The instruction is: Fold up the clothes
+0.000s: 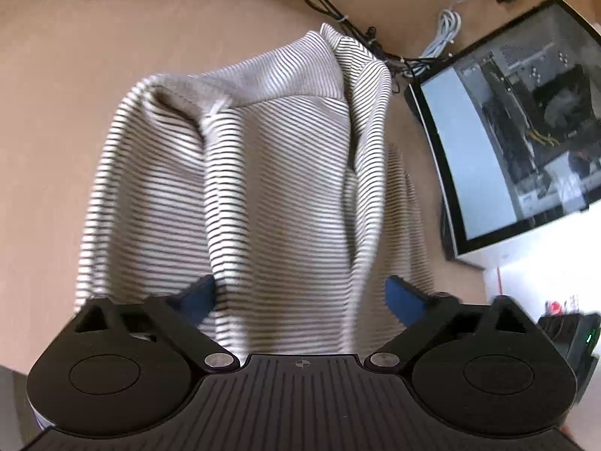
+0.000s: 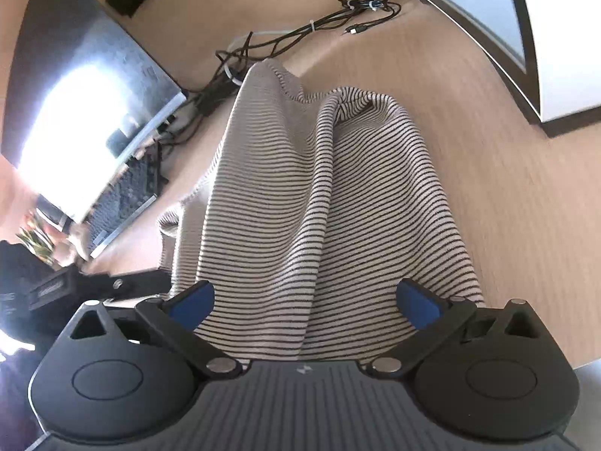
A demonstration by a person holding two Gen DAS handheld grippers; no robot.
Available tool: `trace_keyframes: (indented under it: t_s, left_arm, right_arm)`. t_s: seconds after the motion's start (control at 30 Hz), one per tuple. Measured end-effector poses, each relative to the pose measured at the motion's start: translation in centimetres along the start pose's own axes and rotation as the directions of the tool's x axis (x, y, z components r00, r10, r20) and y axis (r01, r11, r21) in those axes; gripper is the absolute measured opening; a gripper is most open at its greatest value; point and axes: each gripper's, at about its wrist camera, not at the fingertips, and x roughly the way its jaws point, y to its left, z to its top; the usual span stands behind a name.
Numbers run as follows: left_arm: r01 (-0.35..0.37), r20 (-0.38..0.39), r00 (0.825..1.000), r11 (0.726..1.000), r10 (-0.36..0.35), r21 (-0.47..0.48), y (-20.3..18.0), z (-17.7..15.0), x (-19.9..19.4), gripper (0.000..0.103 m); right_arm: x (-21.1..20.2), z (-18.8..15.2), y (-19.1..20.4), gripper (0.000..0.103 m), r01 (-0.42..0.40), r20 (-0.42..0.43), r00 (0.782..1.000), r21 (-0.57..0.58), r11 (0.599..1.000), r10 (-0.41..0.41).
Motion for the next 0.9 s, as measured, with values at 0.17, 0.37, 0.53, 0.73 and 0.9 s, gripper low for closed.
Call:
trace_keyframes:
  t_s: [0.17, 0.37, 0.53, 0.73, 0.9]
  left_arm:
    - [0.139, -0.004, 0.99, 0.99, -0.139, -0.028, -1.0, 0.7, 0.7, 0.047]
    - [0.32, 0.128, 0.944, 0.937, -0.304, -0.137, 1.1, 5.2, -3.1, 0.015]
    - [0.439, 0.471, 0.814, 0.891, -0.34, -0.114, 5.9, 11.8, -12.8, 0.012]
    - [0.281, 0.441, 0.87, 0.957, -0.221, -0.074, 9.5, 15.2, -17.7, 0.052]
    - [0.321, 0.118, 0.942, 0.946, -0.314, -0.04, 7.9, 12.2, -10.5, 0.065]
  right_arm:
    - [0.0, 0.4, -1.7, 0.103, -0.057, 0.04, 0.998, 0.163, 0.985, 0.051]
    - [0.1, 0.4, -1.5, 0.103, -0.037, 0.067, 0.998, 0.243, 0.969, 0.021]
    - [0.2, -0.1, 0.1, 0.103, 0.055, 0.092, 0.993, 0.245, 0.968, -0.079]
    - [1.4, -0.3, 2.6, 0.103, 0.211, 0.103, 0.967, 0.194, 0.958, -0.234]
    - [2.3, -0.3, 4.0, 0.103, 0.313, 0.098, 0.938, 0.183, 0.932, -0.334]
